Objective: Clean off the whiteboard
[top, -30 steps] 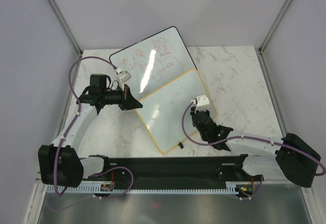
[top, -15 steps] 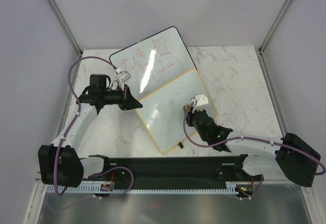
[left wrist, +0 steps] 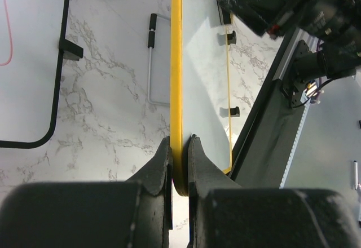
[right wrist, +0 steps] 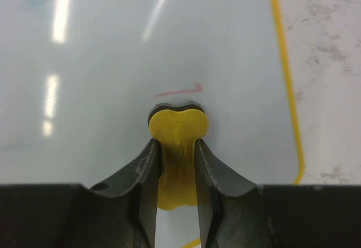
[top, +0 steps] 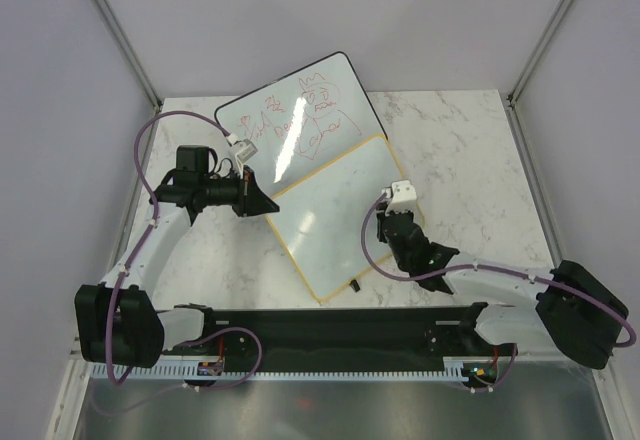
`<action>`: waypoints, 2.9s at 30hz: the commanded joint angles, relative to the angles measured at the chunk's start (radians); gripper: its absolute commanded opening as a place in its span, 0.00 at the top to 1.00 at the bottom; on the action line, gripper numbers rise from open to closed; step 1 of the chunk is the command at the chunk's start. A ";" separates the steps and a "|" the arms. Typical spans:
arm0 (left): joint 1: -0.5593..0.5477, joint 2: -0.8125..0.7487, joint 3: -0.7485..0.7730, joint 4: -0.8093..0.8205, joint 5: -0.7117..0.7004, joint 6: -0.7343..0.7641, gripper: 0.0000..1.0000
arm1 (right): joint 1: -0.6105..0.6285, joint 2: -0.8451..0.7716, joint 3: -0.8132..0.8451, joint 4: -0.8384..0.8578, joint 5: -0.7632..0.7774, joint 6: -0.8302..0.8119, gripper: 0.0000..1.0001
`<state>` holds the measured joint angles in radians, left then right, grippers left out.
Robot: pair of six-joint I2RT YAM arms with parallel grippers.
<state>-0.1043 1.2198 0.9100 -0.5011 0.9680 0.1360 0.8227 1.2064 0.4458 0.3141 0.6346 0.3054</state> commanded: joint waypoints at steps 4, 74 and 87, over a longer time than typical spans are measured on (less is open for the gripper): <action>-0.017 -0.005 0.044 0.064 -0.026 0.163 0.98 | 0.329 0.105 0.019 -0.064 -0.190 0.099 1.00; -0.017 -0.003 0.058 0.047 -0.014 0.172 0.98 | 0.025 0.117 0.217 -0.331 -0.131 0.248 1.00; -0.018 -0.002 0.063 0.047 -0.011 0.174 0.98 | -0.137 0.064 0.047 -0.311 -0.179 0.394 1.00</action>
<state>-0.1024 1.2324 0.9379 -0.5198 0.9550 0.1493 0.8062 1.2297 0.5594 0.0307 0.5499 0.6456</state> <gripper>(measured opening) 0.115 0.345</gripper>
